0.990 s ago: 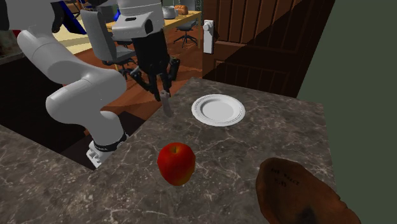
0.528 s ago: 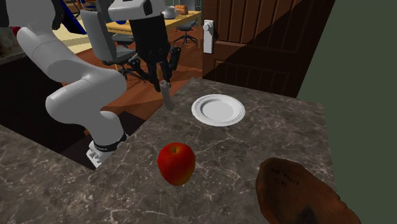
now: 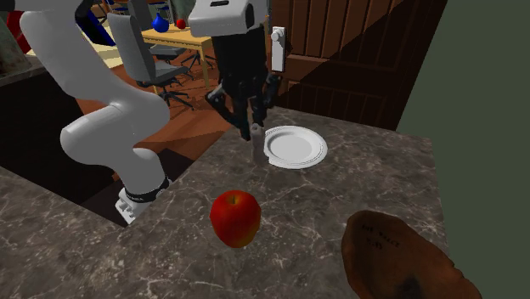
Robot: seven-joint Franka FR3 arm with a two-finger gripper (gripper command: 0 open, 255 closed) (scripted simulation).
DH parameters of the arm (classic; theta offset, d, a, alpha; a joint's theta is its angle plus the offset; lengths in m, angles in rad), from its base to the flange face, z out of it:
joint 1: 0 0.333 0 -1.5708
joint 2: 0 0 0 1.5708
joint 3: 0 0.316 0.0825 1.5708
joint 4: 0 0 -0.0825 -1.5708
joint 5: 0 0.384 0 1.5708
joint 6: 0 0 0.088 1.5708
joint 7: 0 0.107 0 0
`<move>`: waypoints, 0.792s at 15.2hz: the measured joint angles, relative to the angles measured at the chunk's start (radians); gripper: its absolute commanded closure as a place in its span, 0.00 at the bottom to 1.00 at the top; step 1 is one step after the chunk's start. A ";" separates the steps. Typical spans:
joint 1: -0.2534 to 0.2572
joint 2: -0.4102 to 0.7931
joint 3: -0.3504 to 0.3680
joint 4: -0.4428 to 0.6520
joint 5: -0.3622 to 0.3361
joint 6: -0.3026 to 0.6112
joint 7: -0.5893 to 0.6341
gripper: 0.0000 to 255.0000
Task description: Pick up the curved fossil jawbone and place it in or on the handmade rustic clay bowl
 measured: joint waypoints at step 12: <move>-0.045 0.489 -0.019 0.415 -0.053 0.072 -0.037 1.00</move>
